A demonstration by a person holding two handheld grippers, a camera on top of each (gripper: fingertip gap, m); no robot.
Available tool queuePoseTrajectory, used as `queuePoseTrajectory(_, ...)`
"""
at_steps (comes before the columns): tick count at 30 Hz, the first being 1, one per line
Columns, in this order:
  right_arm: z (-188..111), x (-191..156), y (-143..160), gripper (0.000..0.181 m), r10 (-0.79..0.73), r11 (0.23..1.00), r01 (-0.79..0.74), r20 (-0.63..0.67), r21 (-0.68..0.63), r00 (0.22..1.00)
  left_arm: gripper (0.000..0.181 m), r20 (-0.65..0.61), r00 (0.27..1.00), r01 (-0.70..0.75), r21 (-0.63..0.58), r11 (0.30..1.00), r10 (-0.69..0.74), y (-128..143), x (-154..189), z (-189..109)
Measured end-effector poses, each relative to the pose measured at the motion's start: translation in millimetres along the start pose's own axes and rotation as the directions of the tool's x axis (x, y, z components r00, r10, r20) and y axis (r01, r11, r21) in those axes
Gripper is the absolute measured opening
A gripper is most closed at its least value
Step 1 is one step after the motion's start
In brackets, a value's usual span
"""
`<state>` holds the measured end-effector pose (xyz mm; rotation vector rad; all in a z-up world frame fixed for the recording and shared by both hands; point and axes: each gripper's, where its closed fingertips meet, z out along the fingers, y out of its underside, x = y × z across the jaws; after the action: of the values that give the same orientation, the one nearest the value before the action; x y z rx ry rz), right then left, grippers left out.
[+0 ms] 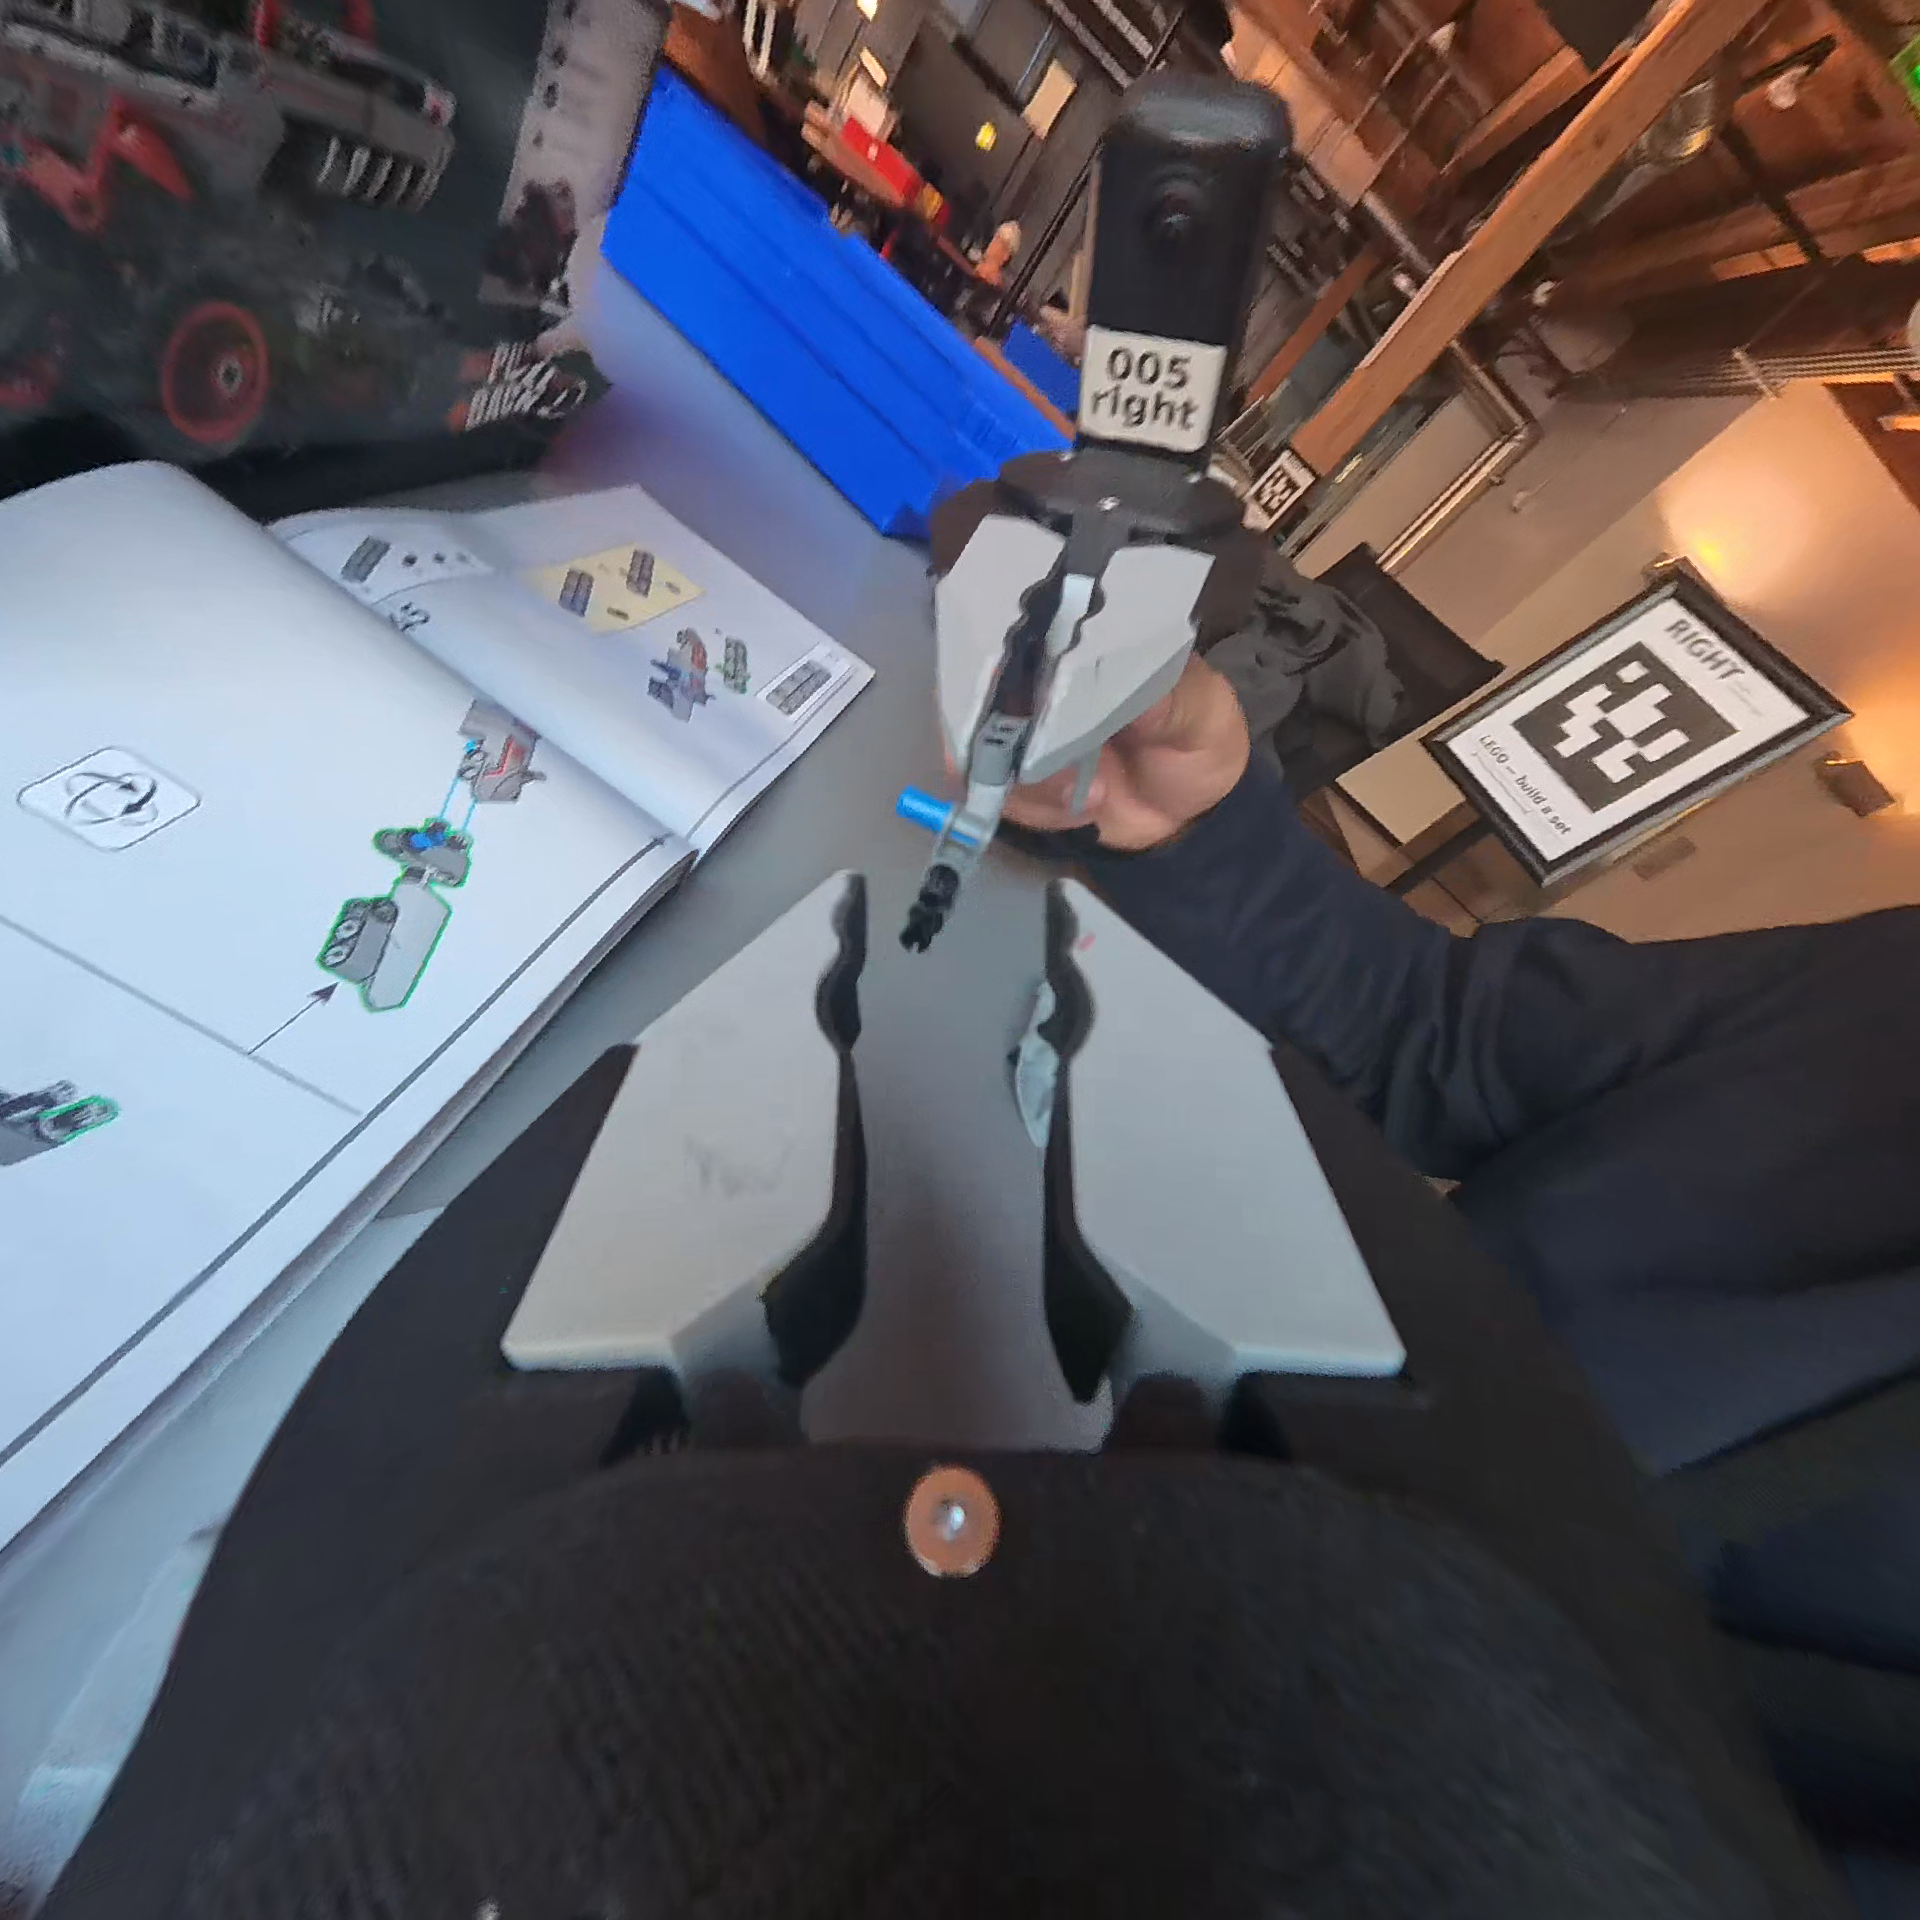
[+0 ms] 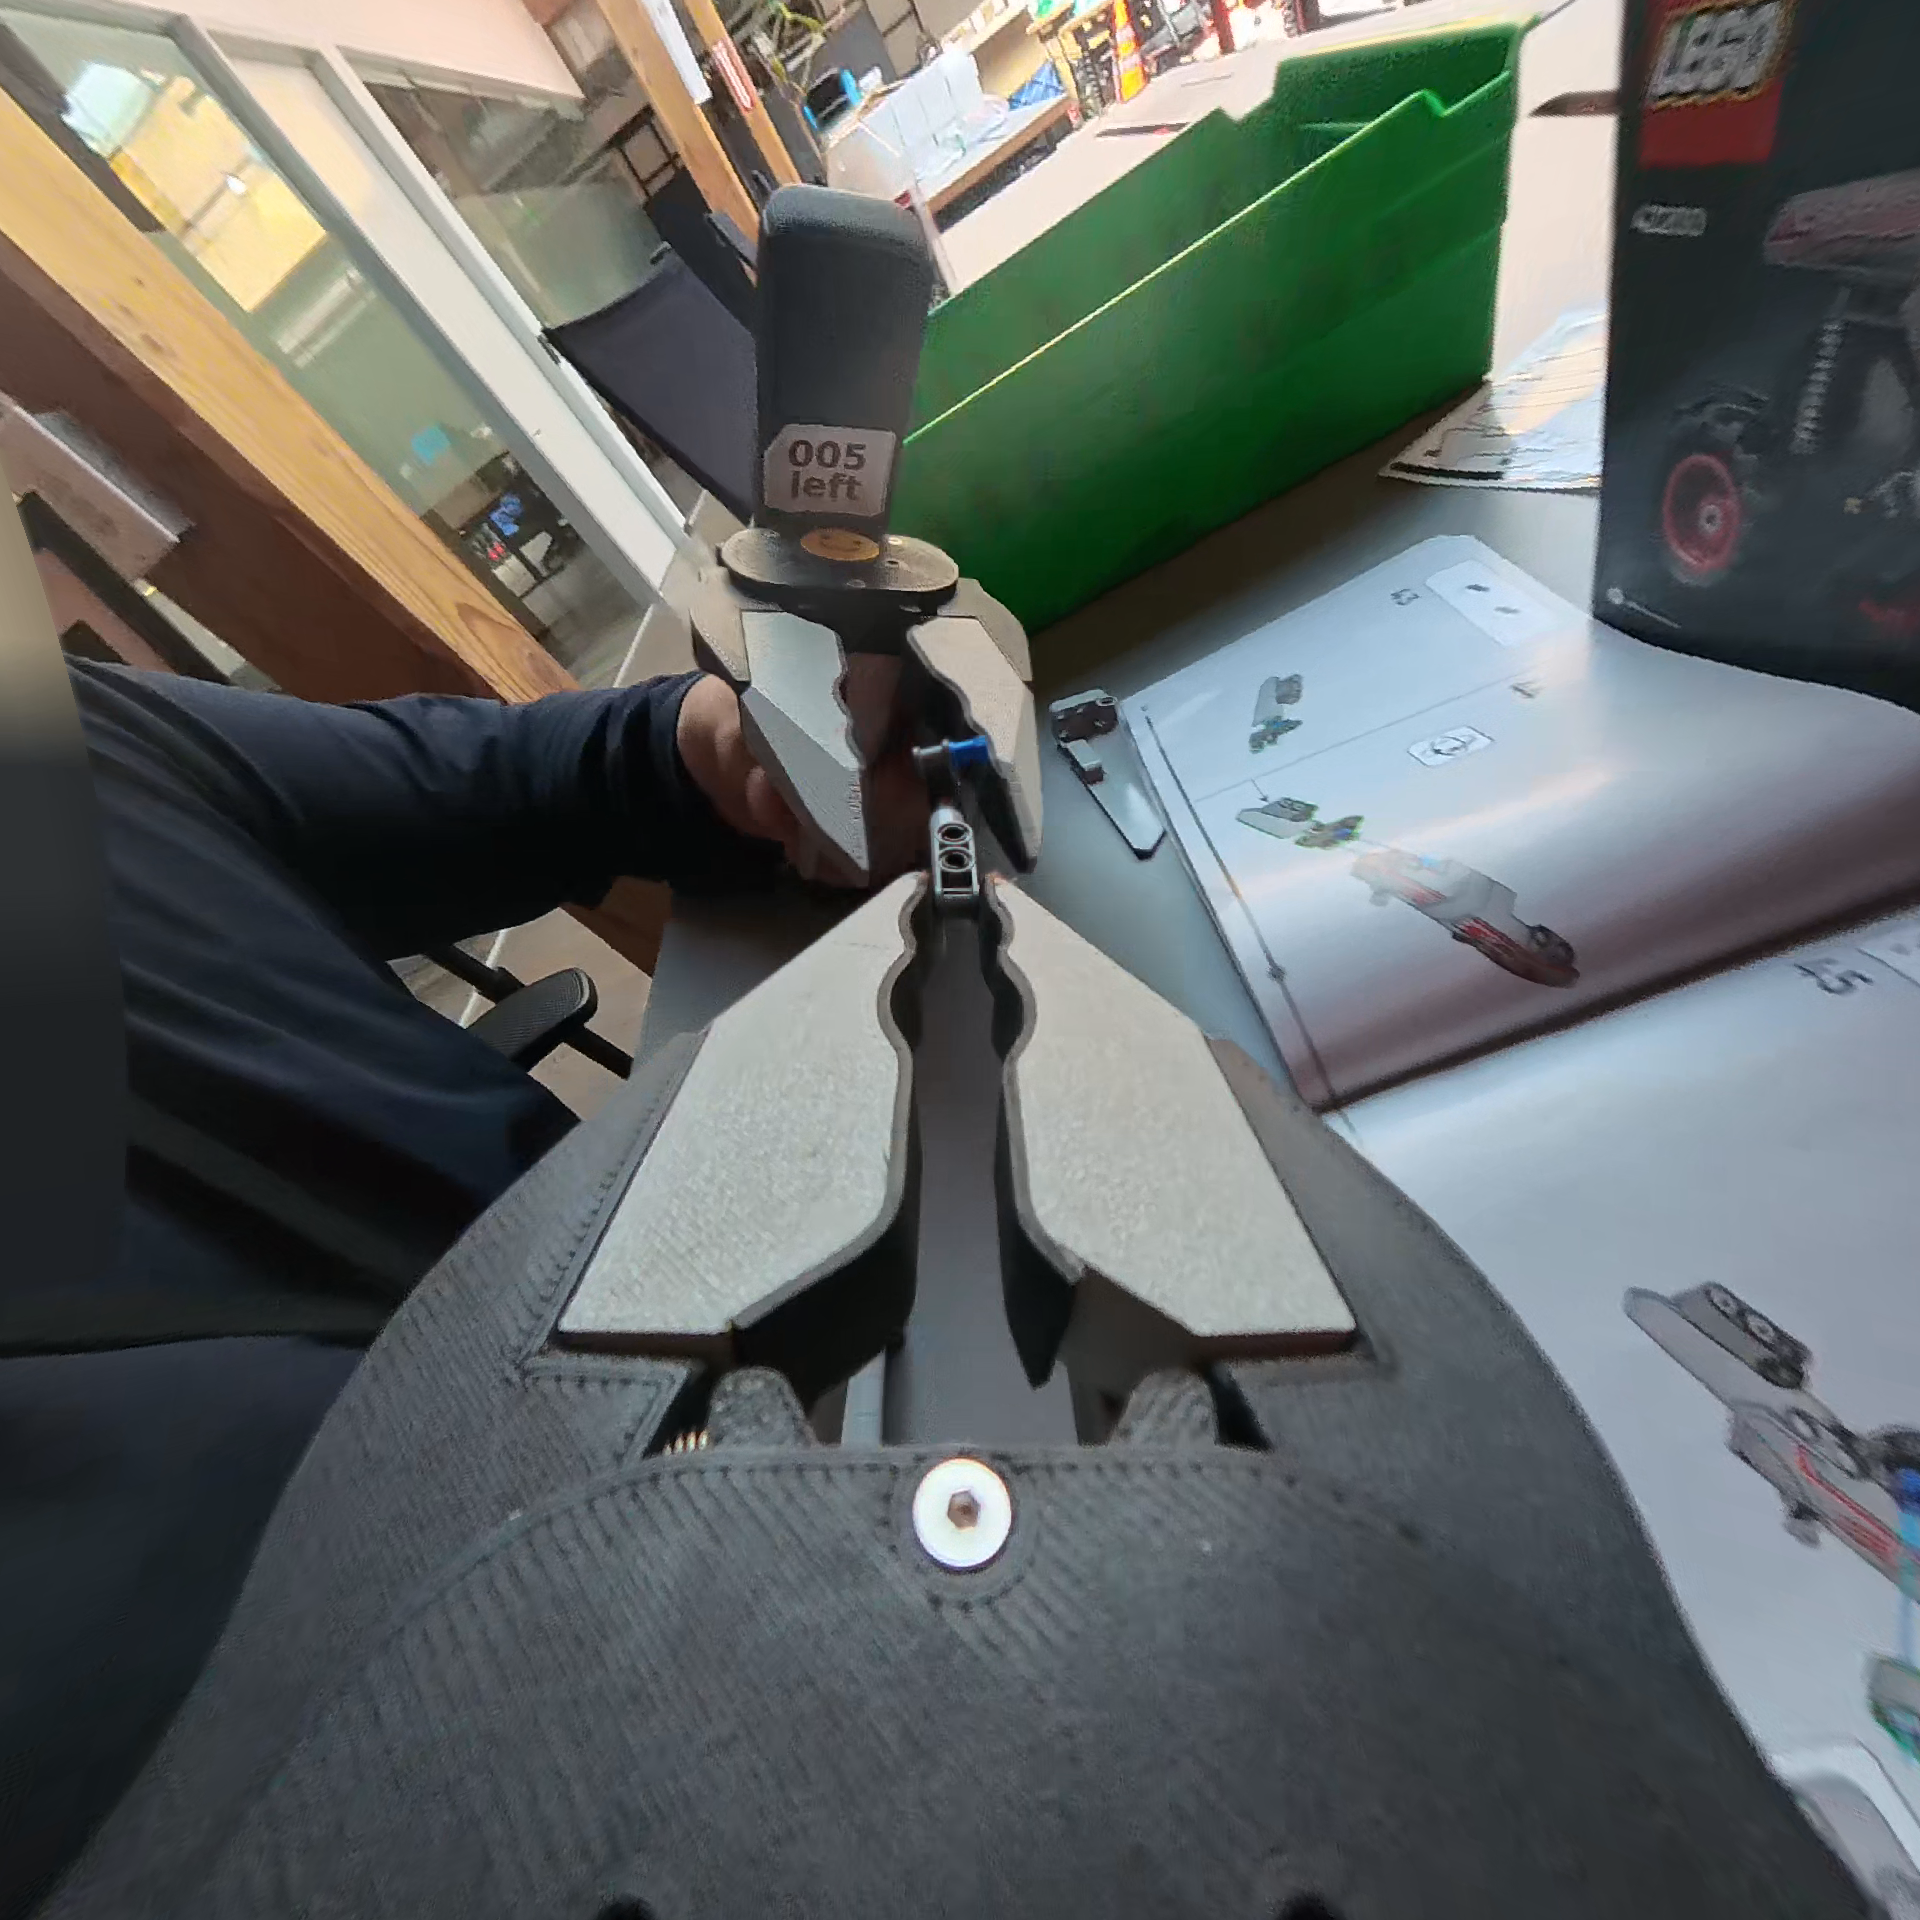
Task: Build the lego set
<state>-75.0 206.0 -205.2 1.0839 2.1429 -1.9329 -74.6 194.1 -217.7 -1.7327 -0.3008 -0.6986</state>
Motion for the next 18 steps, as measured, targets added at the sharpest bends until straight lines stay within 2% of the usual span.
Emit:
queuePoseTrajectory(2,-10,5,-2,0.005,-0.001,1.0,0.001,-0.02,0.004,1.0,0.041,0.036,0.999,0.001,-0.018,1.0,-0.001,-1,-8,-3)
queuePoseTrajectory(5,-23,13,-4,0.005,-0.025,1.0,0.025,-0.073,0.006,0.997,0.04,0.052,0.998,-0.037,0.022,0.999,0.036,-11,-9,-9)
queuePoseTrajectory(10,-25,21,12,0.005,-0.269,0.957,0.24,-0.191,-0.161,0.944,0.036,0.153,0.977,-0.151,0.019,0.988,0.146,-16,-20,-14)
queuePoseTrajectory(18,-19,23,36,0.005,-0.348,0.914,0.297,-0.158,-0.276,0.924,0.027,0.2,0.957,-0.213,-0.015,0.977,0.212,-13,-26,-13)
